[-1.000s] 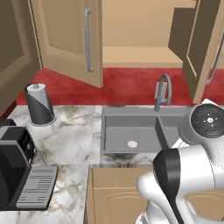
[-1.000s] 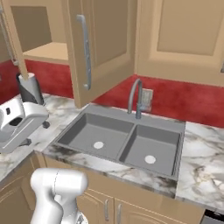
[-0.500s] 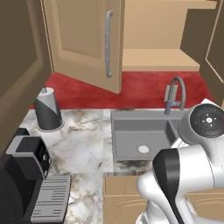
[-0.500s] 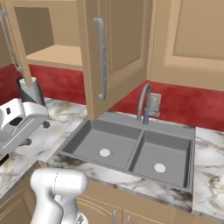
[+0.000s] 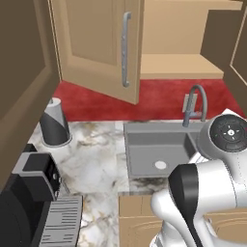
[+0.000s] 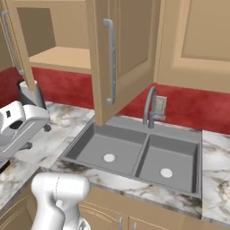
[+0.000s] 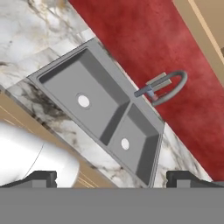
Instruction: Close all open cabinet doors.
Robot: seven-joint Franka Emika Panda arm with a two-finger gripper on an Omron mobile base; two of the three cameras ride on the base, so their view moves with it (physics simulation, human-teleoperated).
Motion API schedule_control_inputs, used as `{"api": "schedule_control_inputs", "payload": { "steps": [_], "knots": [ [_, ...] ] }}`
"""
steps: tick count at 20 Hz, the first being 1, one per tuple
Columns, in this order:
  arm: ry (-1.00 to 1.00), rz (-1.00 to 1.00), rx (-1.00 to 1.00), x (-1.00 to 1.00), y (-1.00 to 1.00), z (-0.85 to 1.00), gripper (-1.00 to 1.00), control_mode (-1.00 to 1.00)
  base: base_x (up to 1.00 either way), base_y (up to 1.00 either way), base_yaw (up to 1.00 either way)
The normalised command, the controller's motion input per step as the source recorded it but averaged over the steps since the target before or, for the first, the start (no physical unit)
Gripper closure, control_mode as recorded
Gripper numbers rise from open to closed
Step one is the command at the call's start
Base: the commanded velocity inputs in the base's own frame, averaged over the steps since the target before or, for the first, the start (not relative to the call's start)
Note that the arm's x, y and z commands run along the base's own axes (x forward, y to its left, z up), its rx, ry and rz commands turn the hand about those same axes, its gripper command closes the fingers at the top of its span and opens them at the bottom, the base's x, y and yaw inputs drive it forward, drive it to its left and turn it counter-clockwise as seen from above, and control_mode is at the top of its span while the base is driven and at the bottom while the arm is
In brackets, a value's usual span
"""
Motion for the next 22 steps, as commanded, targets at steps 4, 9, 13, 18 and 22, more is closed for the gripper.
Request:
{"api": "schedule_control_inputs", "payload": {
  "steps": [4,9,13,18,22],
  "knots": [
    [0.00,0.00,0.00,0.00,0.00,0.00,-1.00,1.00,0.44,0.27,-0.04],
    [0.00,0.00,0.00,0.00,0.00,0.00,-1.00,1.00,0.49,0.25,-0.12],
    [0.00,0.00,0.00,0.00,0.00,0.00,-1.00,1.00,0.38,0.23,-0.15],
    [0.00,0.00,0.00,0.00,0.00,0.00,-1.00,1.00,0.26,0.22,-0.15],
    [0.00,0.00,-0.01,0.00,0.00,-0.01,-1.00,-1.00,0.00,0.00,-0.01]
  ]
}}
